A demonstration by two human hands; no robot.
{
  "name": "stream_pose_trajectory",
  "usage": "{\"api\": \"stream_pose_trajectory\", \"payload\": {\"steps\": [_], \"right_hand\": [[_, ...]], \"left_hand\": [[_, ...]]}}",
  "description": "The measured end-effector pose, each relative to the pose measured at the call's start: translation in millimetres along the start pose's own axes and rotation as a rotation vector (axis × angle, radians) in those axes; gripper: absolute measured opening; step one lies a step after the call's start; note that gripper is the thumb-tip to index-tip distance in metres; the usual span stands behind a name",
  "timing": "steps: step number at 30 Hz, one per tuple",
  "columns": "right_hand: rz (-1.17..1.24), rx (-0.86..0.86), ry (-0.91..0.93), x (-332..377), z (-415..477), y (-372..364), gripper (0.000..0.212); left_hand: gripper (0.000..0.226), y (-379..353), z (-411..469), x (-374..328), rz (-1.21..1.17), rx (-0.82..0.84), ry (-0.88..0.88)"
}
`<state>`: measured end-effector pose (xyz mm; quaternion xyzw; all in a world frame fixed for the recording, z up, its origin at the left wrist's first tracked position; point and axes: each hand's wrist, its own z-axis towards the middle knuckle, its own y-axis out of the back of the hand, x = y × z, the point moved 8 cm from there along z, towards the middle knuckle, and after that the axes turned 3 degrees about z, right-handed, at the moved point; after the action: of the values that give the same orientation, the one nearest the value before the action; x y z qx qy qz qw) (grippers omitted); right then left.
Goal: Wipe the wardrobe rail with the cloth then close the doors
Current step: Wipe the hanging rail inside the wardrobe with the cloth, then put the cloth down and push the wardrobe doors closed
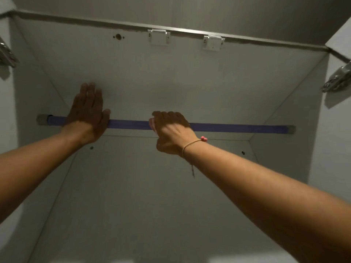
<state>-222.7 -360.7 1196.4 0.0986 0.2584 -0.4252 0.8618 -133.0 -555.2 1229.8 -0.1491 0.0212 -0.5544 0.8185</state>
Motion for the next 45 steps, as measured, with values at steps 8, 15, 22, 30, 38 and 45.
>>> {"api": "stream_pose_trajectory", "payload": {"steps": [8, 15, 22, 30, 38, 45], "right_hand": [[0.888, 0.115, -0.414, -40.3, -20.4, 49.8, 0.053], [1.144, 0.246, -0.568, -52.6, -79.7, 70.4, 0.05], [0.814, 0.602, -0.869, -56.1, -204.7, 110.8, 0.015], [0.78, 0.716, -1.31, 6.0, -392.9, 188.8, 0.025], [0.702, 0.551, -1.96, 112.2, -686.7, 295.1, 0.039], [0.319, 0.7, -2.296, 233.0, -949.7, 415.1, 0.025]], "left_hand": [[0.097, 26.5, -16.3, -112.3, -0.249, 0.157, -0.124], [0.039, 50.7, -31.4, -169.8, -0.573, 0.244, -0.046], [0.008, 81.8, -118.3, -204.6, -0.832, 0.665, 0.133], [0.014, 162.3, -311.4, -279.0, -1.116, 1.104, 0.383], [0.016, 287.3, -588.7, -394.6, -1.166, 1.605, 0.78], [0.025, 435.6, -840.5, -501.9, -0.999, 2.087, 0.896]]}}
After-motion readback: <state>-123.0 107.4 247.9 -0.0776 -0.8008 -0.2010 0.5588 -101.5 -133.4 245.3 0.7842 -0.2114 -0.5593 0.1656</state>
